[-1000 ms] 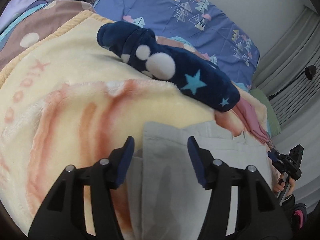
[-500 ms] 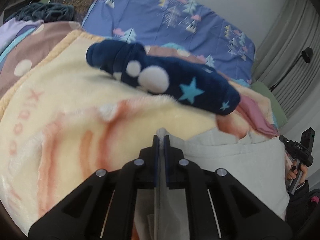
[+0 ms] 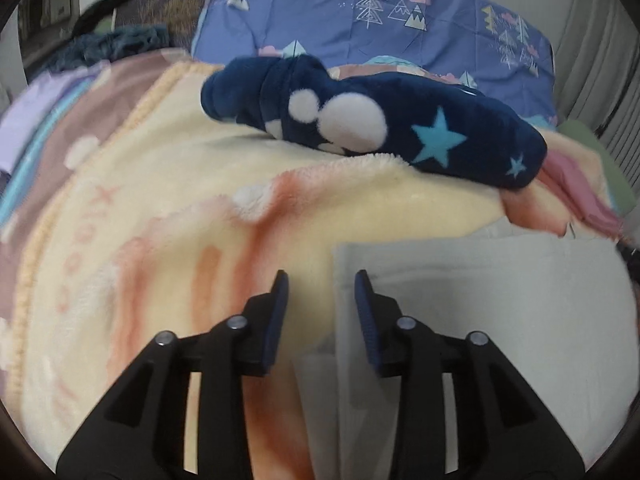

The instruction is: Fold small clothes

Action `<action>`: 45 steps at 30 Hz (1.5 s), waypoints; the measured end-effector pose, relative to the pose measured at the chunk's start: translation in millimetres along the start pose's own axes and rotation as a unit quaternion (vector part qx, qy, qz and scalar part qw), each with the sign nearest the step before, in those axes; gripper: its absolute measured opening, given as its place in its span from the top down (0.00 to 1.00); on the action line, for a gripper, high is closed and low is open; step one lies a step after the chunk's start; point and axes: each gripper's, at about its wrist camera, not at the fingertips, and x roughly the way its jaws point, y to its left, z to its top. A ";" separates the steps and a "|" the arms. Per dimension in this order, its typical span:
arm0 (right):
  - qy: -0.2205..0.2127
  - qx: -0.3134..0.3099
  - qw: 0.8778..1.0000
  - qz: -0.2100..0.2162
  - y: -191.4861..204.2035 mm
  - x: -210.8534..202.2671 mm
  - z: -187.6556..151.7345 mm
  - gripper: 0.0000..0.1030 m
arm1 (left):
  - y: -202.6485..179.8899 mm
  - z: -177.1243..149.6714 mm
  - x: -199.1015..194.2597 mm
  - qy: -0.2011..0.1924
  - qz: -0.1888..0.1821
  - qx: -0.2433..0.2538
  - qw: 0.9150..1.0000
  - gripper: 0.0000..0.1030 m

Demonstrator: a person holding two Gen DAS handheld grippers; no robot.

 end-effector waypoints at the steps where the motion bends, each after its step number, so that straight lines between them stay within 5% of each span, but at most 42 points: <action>1: -0.004 -0.002 1.000 0.000 -1.0 -5.1 0.5 0.82 | -10.4 -1.7 -10.3 -0.009 0.009 0.019 1.000 0.62; 3: -0.001 -0.011 1.000 0.000 -2.3 -12.6 -1.6 0.82 | -48.4 -10.0 -41.5 -0.027 -0.014 0.067 0.997 0.52; 6: 0.026 -0.023 0.999 -0.004 -4.1 -12.1 -10.8 0.82 | -127.2 -34.6 -79.9 -0.025 -0.103 0.138 0.985 0.41; 11: 0.065 -0.032 0.997 -0.001 -3.8 -9.4 -16.8 0.81 | -276.0 -104.3 -119.0 -0.012 -0.228 0.262 0.938 0.32; 13: 0.074 -0.022 0.997 0.009 -7.3 -11.8 -17.3 0.77 | -325.9 -133.3 -123.9 0.001 -0.247 0.306 0.919 0.31; 17: 0.091 -0.014 0.995 0.029 -14.0 -20.6 -18.5 0.74 | -387.0 -177.5 -121.4 -0.004 -0.203 0.401 0.893 0.29; 20: 0.100 -0.012 0.994 0.037 -17.1 -19.0 -20.1 0.74 | -407.5 -192.1 -113.2 -0.017 -0.158 0.427 0.890 0.29; 23: 0.108 -0.021 0.993 0.034 -13.5 -18.3 -19.2 0.73 | -419.4 -202.5 -110.7 0.002 -0.159 0.432 0.888 0.29; 27: 0.124 -0.024 0.992 0.030 -14.9 -19.8 -18.2 0.72 | -425.7 -218.0 -118.3 -0.036 -0.105 0.471 0.875 0.32; 28: 0.127 -0.025 0.991 0.026 -15.5 -20.0 -18.7 0.72 | -425.7 -219.4 -118.8 -0.042 -0.092 0.474 0.875 0.36; 30: 0.130 -0.029 0.991 0.019 -13.5 -19.6 -19.5 0.72 | -423.8 -218.3 -119.6 -0.045 -0.070 0.469 0.879 0.65; 31: 0.131 -0.031 0.991 0.016 -12.7 -19.4 -19.9 0.72 | -422.7 -215.5 -119.5 -0.043 -0.065 0.463 0.883 0.68; 41: 0.144 -0.031 0.989 0.018 -10.6 -21.3 -19.5 0.68 | -402.9 -180.8 -134.9 -0.051 -0.061 0.363 0.928 0.66; 45: 0.153 -0.052 0.987 0.023 -1.9 -20.0 -22.9 0.53 | -402.0 -176.5 -130.4 -0.037 -0.089 0.346 0.933 0.55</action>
